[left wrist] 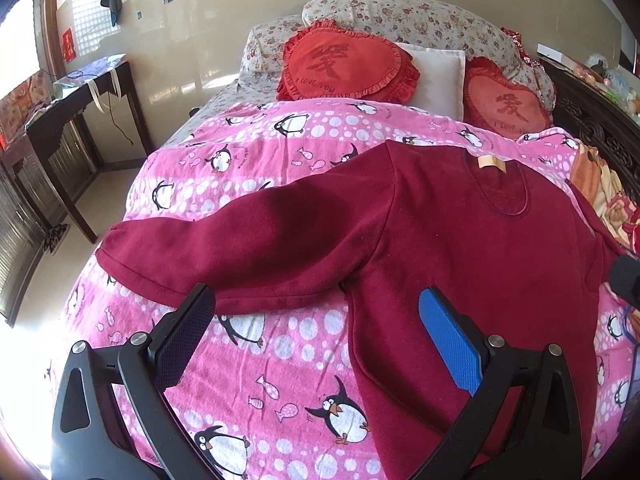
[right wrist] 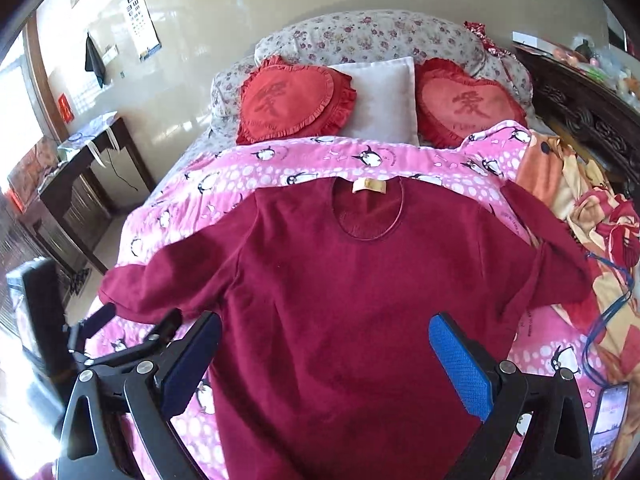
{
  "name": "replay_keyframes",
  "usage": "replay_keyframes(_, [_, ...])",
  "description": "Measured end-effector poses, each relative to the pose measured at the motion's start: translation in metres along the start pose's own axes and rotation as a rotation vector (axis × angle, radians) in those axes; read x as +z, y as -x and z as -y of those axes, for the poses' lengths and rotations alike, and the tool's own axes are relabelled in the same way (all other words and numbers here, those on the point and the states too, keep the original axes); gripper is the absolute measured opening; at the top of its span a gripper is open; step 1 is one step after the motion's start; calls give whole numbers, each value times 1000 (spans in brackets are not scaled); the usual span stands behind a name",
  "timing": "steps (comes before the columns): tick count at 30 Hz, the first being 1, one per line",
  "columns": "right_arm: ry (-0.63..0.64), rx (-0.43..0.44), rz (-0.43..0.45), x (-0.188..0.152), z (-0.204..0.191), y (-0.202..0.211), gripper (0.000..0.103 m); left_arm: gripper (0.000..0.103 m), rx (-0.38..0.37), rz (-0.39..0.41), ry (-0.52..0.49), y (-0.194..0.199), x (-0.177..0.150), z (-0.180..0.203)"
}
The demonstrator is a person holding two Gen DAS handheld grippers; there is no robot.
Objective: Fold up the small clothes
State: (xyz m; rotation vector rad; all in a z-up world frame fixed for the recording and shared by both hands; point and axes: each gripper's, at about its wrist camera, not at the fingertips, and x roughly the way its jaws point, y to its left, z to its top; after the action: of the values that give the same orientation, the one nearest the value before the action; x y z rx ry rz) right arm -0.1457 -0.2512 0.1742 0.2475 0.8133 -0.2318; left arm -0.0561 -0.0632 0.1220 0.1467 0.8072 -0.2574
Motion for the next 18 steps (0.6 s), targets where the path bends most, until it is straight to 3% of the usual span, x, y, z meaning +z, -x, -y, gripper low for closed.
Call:
replay_keyframes(11, [25,-26,44,-4,1,-31,103,102,17,-23,9,-11,-1,-7])
replay_keyframes(18, [39,-17,1,-6,-2,-48,103,102,29,-41,14,-20,-2,-9])
